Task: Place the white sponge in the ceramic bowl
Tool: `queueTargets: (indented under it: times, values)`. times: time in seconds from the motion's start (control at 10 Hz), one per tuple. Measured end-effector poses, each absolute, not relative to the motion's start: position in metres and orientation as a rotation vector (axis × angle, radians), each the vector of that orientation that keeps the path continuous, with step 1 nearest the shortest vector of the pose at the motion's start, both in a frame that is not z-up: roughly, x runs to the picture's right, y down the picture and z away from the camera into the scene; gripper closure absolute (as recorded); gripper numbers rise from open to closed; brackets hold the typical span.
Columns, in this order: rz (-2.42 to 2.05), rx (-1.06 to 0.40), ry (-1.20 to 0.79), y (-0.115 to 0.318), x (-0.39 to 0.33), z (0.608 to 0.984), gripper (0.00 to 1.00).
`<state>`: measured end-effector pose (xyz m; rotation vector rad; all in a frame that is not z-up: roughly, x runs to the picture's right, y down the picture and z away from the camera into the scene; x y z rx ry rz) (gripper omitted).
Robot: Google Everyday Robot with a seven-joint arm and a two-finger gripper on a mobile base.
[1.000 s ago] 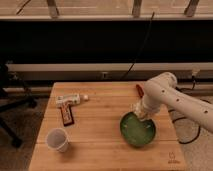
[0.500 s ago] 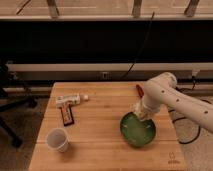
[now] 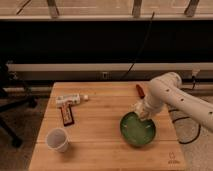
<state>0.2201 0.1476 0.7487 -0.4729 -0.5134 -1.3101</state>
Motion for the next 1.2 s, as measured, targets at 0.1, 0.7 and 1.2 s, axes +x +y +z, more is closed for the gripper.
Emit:
queueTargets:
  times: [0.1,0.7,1.2]
  values:
    - [-1.303,-0.466,-0.519,0.147,0.221,0.748,0.28]
    - [-1.273,-0.414,-0.543,0.143,0.227,0.743,0.20]
    - [-1.238,-0.387,-0.550,0.124,0.243,0.735,0.20]
